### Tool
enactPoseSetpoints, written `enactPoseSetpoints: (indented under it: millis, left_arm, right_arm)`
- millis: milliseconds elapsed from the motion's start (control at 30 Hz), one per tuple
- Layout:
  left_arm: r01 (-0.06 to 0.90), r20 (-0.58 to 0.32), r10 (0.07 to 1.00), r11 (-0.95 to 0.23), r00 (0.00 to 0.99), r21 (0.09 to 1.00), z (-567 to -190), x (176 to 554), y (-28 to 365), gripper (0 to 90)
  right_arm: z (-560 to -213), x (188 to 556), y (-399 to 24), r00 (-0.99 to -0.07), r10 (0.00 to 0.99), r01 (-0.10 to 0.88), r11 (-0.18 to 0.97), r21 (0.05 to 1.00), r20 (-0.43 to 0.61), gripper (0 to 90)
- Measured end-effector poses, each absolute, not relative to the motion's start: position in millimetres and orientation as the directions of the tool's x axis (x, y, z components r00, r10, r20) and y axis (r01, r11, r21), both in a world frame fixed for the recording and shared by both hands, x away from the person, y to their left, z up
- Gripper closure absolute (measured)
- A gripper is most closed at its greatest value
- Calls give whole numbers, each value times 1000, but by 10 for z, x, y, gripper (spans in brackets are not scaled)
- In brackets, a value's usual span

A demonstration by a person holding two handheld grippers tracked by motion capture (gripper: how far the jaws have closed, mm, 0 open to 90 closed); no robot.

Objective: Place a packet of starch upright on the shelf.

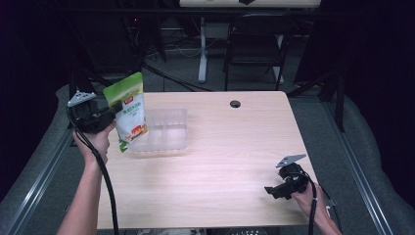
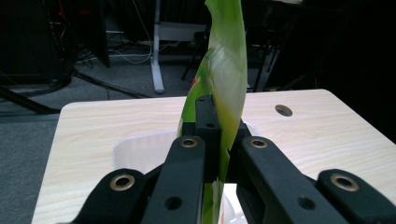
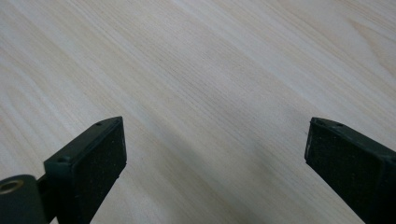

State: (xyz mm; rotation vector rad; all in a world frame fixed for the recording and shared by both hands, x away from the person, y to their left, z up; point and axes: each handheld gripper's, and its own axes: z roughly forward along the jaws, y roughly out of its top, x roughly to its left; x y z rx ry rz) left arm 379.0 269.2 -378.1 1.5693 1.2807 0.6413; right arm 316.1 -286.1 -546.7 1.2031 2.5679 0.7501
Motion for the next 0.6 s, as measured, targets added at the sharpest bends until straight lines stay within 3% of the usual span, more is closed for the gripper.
enactPoseSetpoints:
  millis: [600]
  left_arm:
    - [410,-174,959,70,223,909,-4043,4088,2654,897]
  right_arm:
    - [-5477,3158,-2866,-648,761,658,539,526,32,49]
